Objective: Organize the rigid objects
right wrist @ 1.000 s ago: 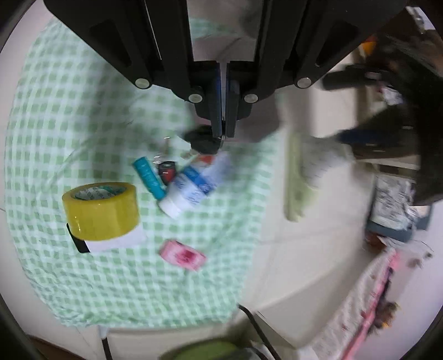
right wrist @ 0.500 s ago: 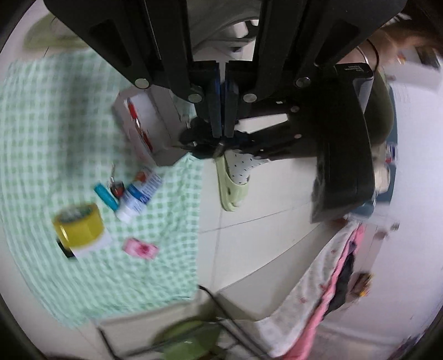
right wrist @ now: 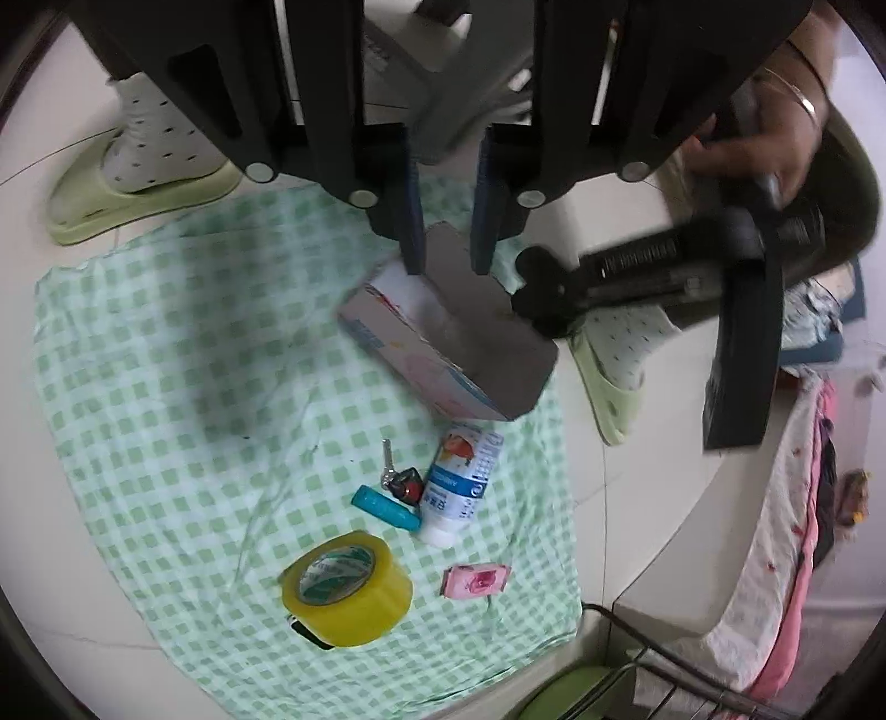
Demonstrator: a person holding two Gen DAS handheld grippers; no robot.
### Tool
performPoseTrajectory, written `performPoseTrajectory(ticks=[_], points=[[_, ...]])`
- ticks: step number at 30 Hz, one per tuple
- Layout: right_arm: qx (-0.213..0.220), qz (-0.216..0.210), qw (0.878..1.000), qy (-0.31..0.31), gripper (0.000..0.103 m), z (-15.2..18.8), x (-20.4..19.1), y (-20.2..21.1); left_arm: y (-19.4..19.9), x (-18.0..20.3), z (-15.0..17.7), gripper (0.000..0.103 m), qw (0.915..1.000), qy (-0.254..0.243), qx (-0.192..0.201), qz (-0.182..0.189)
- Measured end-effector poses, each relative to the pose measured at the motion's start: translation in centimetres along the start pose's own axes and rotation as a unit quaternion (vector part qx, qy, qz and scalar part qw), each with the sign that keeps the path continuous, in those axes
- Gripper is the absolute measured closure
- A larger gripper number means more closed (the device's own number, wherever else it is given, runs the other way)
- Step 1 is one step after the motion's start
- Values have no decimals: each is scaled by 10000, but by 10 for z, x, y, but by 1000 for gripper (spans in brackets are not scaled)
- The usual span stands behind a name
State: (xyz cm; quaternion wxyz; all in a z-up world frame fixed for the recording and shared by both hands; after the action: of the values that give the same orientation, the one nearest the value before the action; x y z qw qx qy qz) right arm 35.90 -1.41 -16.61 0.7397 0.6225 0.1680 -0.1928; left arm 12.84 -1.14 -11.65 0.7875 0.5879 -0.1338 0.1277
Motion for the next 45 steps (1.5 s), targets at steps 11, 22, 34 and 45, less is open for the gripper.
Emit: performPoseTrajectory(ticks=[11, 22, 34, 45], points=[[-50, 173, 9998, -37, 57, 1, 4, -12, 17, 0, -19, 31, 9966, 68, 391, -718], [-50, 240, 9997, 7, 10, 0, 11, -16, -33, 8, -114, 31, 9853, -220, -30, -1691], [-456, 541, 9971, -266, 10, -2, 38, -40, -96, 39, -202, 36, 9802, -444, -481, -1866], [-264, 685, 9968, 305, 8, -20, -2, -42, -10, 54, -149, 54, 9821, -427, 706, -1696]])
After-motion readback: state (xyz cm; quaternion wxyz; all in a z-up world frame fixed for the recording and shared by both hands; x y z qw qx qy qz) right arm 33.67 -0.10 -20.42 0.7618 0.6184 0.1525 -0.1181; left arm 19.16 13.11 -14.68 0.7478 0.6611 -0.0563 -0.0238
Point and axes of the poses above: each gripper's, at about its wrist camera, not at the fingertips, and y roughly against the way its jaws point, x to its right, z to its underside, the point moved 1 cm from there along -y, roughly the way its jaws point, and after that the axes turned 4 degrees about -y, right-handed, at the moved point
